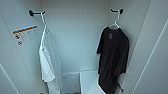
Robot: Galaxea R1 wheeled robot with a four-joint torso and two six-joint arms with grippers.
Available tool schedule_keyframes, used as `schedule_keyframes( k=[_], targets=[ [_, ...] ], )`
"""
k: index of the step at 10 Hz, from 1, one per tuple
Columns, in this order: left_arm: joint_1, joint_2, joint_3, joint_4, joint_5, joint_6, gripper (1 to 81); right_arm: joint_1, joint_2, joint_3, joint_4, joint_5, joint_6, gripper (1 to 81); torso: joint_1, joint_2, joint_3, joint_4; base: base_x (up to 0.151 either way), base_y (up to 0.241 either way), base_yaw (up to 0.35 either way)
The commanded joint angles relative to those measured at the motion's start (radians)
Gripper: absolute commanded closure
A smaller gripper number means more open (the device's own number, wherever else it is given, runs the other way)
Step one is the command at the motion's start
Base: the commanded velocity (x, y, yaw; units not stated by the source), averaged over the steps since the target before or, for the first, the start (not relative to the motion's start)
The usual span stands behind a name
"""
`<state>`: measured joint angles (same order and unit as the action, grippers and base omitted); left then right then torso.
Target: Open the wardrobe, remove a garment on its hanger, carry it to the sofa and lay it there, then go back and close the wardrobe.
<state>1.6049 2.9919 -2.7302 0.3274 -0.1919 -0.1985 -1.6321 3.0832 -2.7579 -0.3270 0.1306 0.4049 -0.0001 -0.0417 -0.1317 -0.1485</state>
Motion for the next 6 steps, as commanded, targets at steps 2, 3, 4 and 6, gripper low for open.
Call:
schedule_keyframes(
  k=[2, 3, 4, 6],
  targets=[
    [-0.052, -0.007, 0.003, 0.007, 0.049, 0.004, 1.0, 0.021, 0.002, -0.002, -0.01, -0.052, -0.001, 1.0, 0.0, 0.0, 0.034, -0.123, 0.0, 0.0, 0.0],
    [-0.064, -0.005, 0.003, 0.007, 0.049, 0.004, 1.0, 0.021, 0.002, -0.002, -0.01, -0.052, -0.001, 1.0, 0.0, 0.0, 0.0, -0.063, 0.0, 0.0, 0.0],
    [-0.078, -0.007, 0.004, 0.008, 0.051, 0.004, 1.0, 0.021, 0.001, -0.002, -0.01, -0.052, -0.001, 1.0, 0.0, 0.0, 0.006, -0.087, 0.0, 0.0, 0.0],
    [-0.13, -0.011, 0.029, 0.008, 0.068, 0.004, 1.0, 0.021, 0.001, -0.002, -0.01, -0.051, -0.001, 1.0, 0.0, 0.0, 0.011, -0.1, 0.0, 0.0, 0.0]
  ],
)
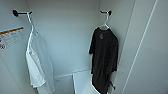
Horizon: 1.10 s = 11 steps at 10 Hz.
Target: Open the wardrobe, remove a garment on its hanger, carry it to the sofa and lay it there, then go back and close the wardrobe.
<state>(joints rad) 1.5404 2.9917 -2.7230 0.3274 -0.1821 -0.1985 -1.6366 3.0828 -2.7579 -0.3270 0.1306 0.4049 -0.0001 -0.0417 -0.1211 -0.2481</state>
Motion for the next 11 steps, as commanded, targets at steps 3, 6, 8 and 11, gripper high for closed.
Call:
schedule_keyframes(
  k=[3, 6, 8, 11],
  targets=[
    [-0.193, -0.08, 0.15, 0.01, 0.142, 0.004, 1.0, 0.031, -0.002, 0.003, -0.009, -0.051, -0.003, 1.0, 0.0, 0.0, 0.0, 0.0, 0.0, 0.0, 0.0],
    [-0.324, -0.097, 0.221, 0.009, 0.254, -0.001, 1.0, 0.042, 0.001, 0.005, -0.003, -0.051, -0.001, 1.0, 0.0, 0.0, 0.0, 0.0, 0.0, 0.0, 0.0],
    [-0.403, -0.089, 0.215, -0.002, 0.305, -0.006, 1.0, 0.051, 0.001, 0.006, -0.001, -0.049, -0.001, 1.0, 0.0, 0.0, 0.0, 0.0, 0.0, 0.0, 0.0],
    [-0.495, -0.092, 0.224, -0.005, 0.326, -0.007, 1.0, 0.063, 0.003, 0.006, -0.001, -0.051, 0.0, 1.0, 0.0, 0.0, 0.0, 0.0, 0.0, 0.0, 0.0]
  ],
)
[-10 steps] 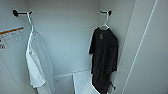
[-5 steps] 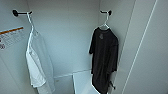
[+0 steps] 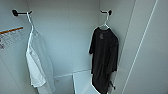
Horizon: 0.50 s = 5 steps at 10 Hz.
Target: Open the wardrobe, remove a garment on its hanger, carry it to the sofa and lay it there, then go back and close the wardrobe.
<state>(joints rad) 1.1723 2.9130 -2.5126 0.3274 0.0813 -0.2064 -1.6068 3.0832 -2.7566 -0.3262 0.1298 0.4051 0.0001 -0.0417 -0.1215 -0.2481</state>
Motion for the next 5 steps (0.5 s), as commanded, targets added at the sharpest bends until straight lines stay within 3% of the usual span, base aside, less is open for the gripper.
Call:
schedule_keyframes(
  k=[1, 5],
  targets=[
    [-0.158, -0.018, 0.027, -0.005, 0.072, -0.002, 1.0, 0.035, 0.002, 0.005, -0.002, -0.05, -0.003, 1.0, 0.0, 0.0, 0.0, 0.0, 0.0, 0.0, 0.0],
    [-0.28, -0.139, 0.318, -0.004, 0.072, -0.045, 1.0, 0.04, -0.001, 0.0, -0.001, -0.05, -0.002, 1.0, 0.0, 0.0, 0.0, 0.0, 0.0, 0.0, 0.0]
  ],
)
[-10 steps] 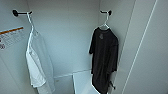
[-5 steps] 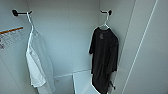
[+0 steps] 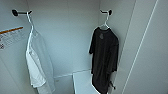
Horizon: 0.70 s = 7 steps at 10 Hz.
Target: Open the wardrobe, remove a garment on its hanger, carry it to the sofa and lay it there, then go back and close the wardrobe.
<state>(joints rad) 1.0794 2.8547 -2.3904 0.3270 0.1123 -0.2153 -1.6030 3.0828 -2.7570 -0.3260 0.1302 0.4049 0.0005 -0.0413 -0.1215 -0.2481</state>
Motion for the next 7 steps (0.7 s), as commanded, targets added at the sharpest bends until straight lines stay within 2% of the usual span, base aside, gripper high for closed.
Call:
schedule_keyframes(
  k=[1, 3, 7],
  targets=[
    [-0.222, -0.115, 0.253, -0.002, 0.046, -0.064, 1.0, 0.037, 0.0, 0.001, -0.001, -0.05, -0.001, 1.0, 0.0, 0.0, 0.0, 0.0, 0.0, 0.0, 0.0],
    [-0.29, -0.15, 0.315, -0.003, 0.092, -0.087, 1.0, 0.04, 0.0, 0.002, -0.002, -0.05, -0.001, 1.0, 0.0, 0.0, 0.0, 0.0, 0.0, 0.0, 0.0],
    [-0.451, -0.153, 0.361, -0.002, 0.19, -0.168, 1.0, 0.04, -0.002, -0.001, -0.004, -0.05, -0.001, 1.0, 0.001, 0.0, -0.001, 0.0, 0.0, 0.0, 0.0]
  ],
)
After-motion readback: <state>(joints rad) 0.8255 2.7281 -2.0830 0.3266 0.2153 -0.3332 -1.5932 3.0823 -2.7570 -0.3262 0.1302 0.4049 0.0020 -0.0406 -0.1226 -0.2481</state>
